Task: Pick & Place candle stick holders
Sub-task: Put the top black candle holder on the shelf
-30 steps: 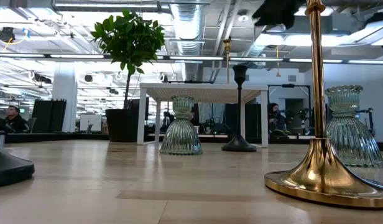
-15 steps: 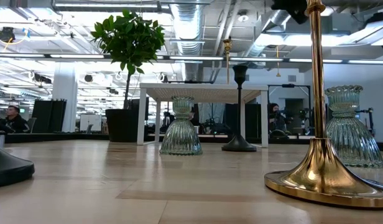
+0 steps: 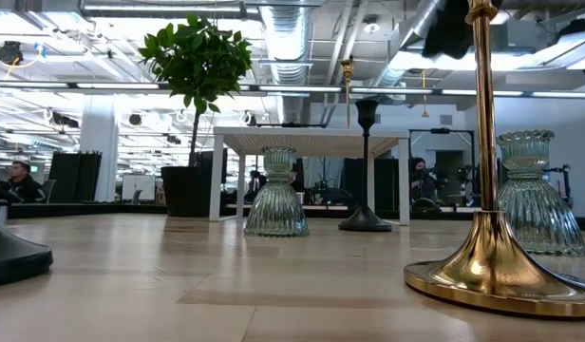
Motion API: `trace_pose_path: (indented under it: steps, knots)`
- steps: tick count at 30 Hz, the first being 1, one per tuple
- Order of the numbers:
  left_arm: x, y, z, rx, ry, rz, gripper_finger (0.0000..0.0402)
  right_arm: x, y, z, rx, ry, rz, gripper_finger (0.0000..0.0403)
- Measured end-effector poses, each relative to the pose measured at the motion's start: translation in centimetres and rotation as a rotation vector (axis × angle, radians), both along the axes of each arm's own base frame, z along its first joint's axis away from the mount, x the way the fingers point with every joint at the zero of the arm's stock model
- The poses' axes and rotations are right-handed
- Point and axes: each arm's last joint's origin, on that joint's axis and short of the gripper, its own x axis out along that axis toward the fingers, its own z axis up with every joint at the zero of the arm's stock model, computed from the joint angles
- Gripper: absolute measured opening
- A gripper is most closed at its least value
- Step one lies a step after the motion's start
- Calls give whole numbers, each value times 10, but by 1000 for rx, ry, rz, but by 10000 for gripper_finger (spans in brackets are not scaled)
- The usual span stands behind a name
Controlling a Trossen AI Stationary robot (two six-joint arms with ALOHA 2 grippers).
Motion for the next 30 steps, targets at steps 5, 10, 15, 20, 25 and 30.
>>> trace_pose_path:
  steps: [5, 10, 15, 20, 25, 30]
  knots:
    - [-1, -2, 0, 0, 0, -11, 108, 10, 2, -14, -66, 55, -15, 69]
    - [-2, -9, 0, 0, 1, -42, 108, 6, 1, -40, -45, -20, -21, 50]
    - [-3, -12, 0, 1, 3, -59, 108, -2, 0, -65, 26, -148, -75, 11]
    - [-3, -12, 0, 1, 3, -58, 108, -7, 0, -97, 69, -169, -107, 7]
    - [-3, -12, 0, 1, 3, -58, 108, -1, 0, -118, 85, -207, -129, 26]
    - [-3, -12, 0, 1, 4, -58, 108, 8, -4, -135, -7, -156, -215, 48]
